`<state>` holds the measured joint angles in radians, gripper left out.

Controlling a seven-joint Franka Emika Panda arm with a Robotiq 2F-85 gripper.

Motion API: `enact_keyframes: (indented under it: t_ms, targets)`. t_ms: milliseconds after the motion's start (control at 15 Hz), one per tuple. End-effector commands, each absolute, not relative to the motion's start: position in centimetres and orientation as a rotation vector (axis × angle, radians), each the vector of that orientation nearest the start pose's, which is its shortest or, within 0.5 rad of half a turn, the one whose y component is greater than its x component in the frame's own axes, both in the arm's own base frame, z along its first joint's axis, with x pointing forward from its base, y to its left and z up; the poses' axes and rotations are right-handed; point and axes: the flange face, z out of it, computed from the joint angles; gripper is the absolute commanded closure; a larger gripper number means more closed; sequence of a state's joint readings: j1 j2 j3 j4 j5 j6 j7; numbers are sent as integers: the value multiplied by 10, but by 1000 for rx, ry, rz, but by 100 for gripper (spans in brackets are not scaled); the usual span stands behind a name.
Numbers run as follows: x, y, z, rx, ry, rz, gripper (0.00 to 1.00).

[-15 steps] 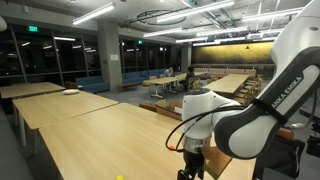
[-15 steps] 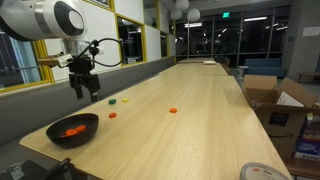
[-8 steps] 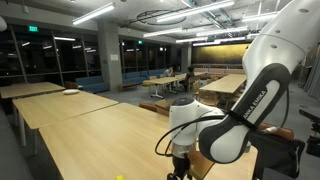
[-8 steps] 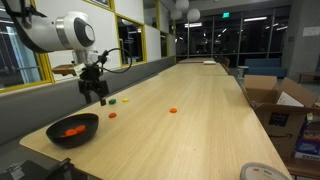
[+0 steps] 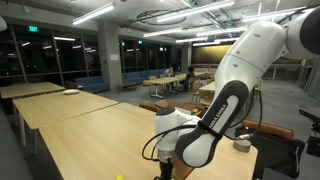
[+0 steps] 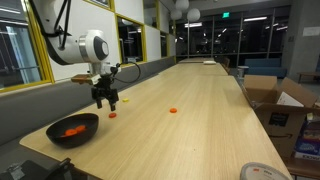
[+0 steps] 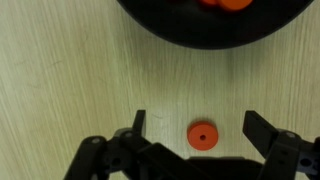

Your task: Put the two rings in the bowl

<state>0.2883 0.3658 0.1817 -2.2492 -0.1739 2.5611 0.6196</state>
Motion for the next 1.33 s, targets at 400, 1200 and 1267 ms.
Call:
enact_keyframes:
  t_ms: [400,1200,1267]
  targets:
    - [524,251,169,-3143,54,25,0]
    - [511,265,169,-3098,86,-57,0]
    - [511,263,167,-3109,87,-62,0]
